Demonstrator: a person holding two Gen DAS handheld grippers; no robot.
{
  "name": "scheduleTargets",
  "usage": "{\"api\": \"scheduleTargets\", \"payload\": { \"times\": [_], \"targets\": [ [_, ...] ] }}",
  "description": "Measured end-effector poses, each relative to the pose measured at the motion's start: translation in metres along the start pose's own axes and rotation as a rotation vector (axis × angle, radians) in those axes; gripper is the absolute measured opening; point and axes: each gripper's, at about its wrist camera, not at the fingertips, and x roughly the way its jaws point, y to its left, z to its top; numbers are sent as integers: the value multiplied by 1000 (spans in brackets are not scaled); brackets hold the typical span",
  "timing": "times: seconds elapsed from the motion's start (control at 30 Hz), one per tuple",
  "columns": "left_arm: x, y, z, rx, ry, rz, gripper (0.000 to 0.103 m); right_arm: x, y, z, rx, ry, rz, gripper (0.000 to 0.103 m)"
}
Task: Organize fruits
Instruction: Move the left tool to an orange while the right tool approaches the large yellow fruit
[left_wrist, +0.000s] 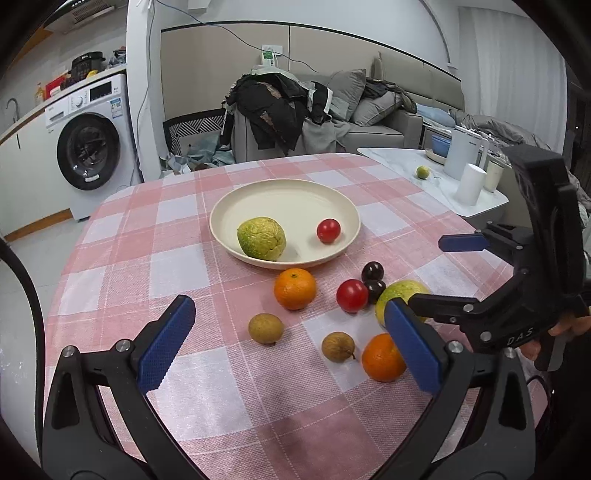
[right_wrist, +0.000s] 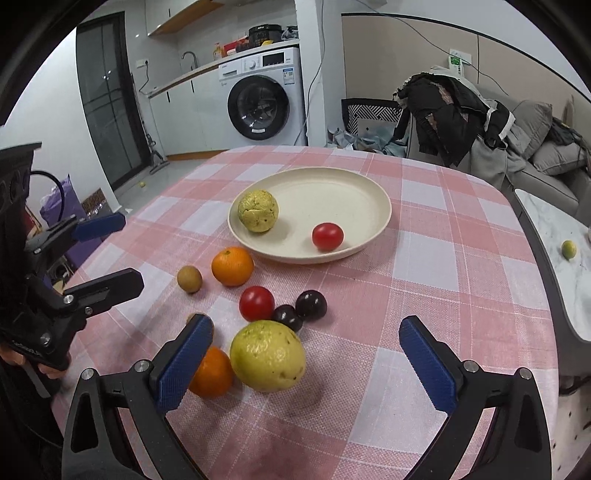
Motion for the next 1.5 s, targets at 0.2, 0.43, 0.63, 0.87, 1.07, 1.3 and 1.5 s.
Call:
{"api": "scheduleTargets", "payload": {
  "times": [0.2, 0.43, 0.63, 0.87, 1.07, 1.3, 1.5],
  "targets": [
    [7, -3, -1, 0, 26, -25, 102, 6, -7, -6, -17, 48, -2, 103],
    [15, -8, -4, 25, 70, -60, 102, 9, -3, -12, -48, 79, 16, 103],
    [21, -20, -10, 78, 98, -88, 102, 18, 2, -17, -67, 105, 30, 103],
    [30, -27, -16, 93, 151, -165, 99, 24, 0, -18, -50, 123, 25, 103],
    [33, -38, -23, 133, 187, -208, 80, 29, -4, -20, -42, 143, 9, 103],
    [35, -45, -29, 165, 226, -280, 65, 30, -4, -22, -45, 164, 26, 103],
    [41, -48, -33, 176, 258, -303, 58, 28, -5, -24, -50, 170, 52, 103]
  ]
}}
